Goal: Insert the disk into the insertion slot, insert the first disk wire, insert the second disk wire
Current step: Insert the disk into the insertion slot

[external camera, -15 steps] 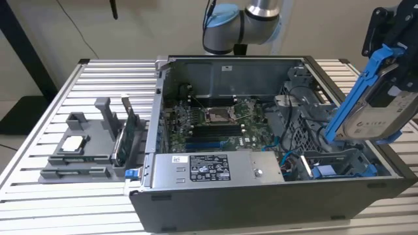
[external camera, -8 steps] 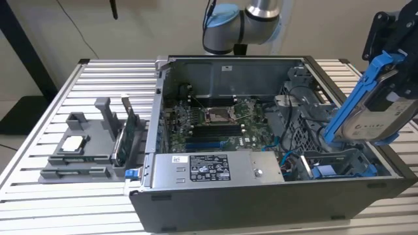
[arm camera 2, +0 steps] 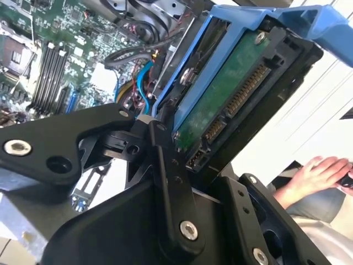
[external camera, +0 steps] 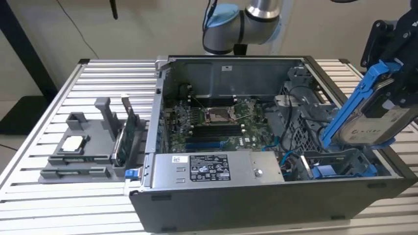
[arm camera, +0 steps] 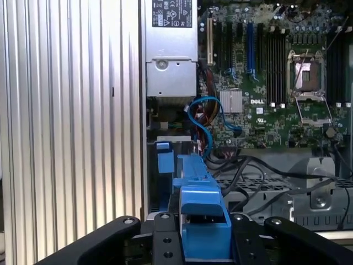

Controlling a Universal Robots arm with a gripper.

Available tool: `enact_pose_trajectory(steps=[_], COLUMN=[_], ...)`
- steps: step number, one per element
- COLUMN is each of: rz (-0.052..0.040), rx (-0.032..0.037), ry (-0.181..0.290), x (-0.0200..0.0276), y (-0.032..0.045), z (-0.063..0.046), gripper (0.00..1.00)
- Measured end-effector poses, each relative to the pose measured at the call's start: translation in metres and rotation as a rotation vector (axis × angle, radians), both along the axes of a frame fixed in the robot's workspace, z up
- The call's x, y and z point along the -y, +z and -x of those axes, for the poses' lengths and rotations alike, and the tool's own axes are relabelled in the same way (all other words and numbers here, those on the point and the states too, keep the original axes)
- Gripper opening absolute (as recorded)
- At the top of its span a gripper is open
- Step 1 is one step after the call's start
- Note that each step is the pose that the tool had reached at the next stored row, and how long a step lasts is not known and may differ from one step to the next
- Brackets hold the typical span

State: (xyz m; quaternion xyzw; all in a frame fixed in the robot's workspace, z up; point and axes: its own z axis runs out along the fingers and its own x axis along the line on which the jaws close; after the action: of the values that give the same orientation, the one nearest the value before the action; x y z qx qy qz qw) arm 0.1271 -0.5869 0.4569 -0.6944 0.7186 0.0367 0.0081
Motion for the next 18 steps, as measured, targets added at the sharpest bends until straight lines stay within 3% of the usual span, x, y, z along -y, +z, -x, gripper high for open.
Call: enact_pose_trajectory(steps=[7, 18], rz=[-0.0001, -0.0002], rx=[0.0, 0.0007], ry=[-0.02, -0.004], x=[0.0, -0.0022], y=[-0.0126, -0.0316], z=[0.003, 0.009], gripper=[0.33, 0.33])
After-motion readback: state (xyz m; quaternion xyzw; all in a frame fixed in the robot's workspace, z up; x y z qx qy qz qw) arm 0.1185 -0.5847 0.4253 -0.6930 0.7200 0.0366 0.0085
